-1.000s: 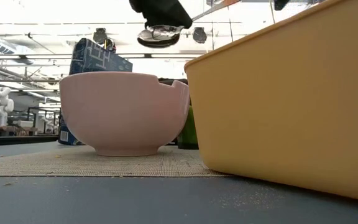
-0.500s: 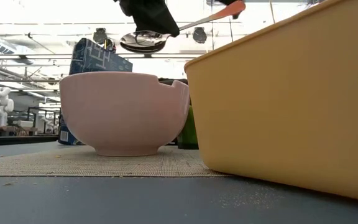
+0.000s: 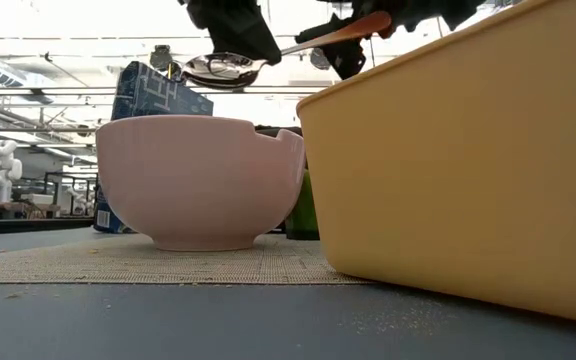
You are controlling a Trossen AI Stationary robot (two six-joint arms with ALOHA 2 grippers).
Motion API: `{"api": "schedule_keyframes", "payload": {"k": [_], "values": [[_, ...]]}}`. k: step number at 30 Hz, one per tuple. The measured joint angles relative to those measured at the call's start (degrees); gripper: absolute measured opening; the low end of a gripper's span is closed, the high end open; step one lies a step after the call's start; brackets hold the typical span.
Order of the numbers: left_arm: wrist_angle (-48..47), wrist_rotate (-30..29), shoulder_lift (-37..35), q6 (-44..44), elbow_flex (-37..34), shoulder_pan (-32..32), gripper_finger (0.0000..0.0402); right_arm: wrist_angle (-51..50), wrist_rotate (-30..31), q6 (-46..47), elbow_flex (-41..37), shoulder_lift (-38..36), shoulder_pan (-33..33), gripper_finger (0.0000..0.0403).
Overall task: Arrange a breakfast setting
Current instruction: Put the orange spoon to the right of the pink plate
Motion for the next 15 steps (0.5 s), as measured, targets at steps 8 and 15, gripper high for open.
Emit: {"api": "schedule_keyframes", "payload": {"k": [8, 15], "values": [[0.20, 0.00, 0.00, 0.02, 0.00, 0.00, 0.0007, -1.06, 0.00, -0.11, 0.00, 1.13, 0.13, 0.0217], [0.60, 0.02, 0.02, 0.09, 0.00, 0.21, 0.0007, -3.14, 0.02, -0.11, 0.00, 1.13, 0.86, 0.0217]]}}
